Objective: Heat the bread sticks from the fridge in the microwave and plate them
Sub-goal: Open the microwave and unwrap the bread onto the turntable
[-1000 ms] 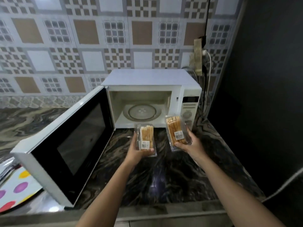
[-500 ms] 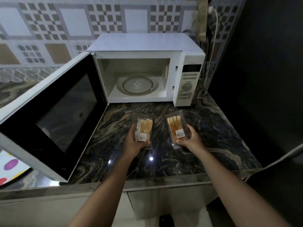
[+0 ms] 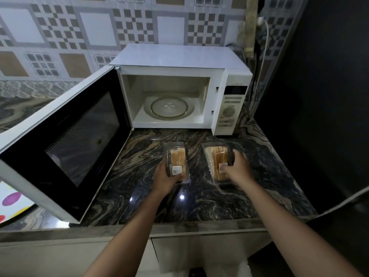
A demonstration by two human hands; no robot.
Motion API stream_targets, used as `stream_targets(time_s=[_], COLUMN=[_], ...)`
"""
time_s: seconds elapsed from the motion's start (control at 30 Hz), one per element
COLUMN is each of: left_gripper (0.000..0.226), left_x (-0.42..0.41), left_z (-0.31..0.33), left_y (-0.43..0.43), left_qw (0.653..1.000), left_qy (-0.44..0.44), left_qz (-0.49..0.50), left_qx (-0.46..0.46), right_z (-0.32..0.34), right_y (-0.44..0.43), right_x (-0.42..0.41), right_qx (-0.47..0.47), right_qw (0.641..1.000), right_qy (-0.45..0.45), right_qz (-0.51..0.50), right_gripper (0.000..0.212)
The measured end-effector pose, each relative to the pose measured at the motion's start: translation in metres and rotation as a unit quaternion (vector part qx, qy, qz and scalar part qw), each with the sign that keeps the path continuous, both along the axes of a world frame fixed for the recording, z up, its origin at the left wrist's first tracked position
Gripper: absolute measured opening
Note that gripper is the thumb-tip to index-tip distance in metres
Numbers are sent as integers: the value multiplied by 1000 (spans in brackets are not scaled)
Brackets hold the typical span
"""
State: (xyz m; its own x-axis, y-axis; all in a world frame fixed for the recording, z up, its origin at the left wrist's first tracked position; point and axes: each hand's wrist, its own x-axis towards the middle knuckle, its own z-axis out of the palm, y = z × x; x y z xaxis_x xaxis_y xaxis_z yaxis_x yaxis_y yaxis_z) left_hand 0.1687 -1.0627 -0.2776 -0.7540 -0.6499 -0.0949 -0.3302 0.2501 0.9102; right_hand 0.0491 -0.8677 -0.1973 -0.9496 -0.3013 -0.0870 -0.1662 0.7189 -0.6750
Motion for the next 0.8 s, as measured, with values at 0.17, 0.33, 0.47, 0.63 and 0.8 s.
stream_targets(time_s=[0.17, 0.33, 0.47, 0.63, 0.8], left_gripper=[67, 50, 47, 43, 40], left_x=[27, 46, 53, 56, 52], left_z=[18, 17, 14, 17, 17], left_y=[8, 12, 10, 8, 6], left_qw=[998, 995, 995, 995, 987], left_qy=[33, 46, 43, 35, 21], left_qz=[-32, -8, -11, 17, 66], left_qx=[44, 88, 91, 89, 142], right_z=[20, 16, 3, -6, -3], right_y=[-21, -48, -66, -81, -91], right_x=[13, 31, 46, 52, 50], right_qx=[-47, 54, 160, 204, 157], right_qw=[983, 944, 898, 884, 906], right_qy=[146, 90, 56, 76, -3], right_qz=[106, 313, 407, 414, 392], right_gripper=[51, 31, 34, 27, 20])
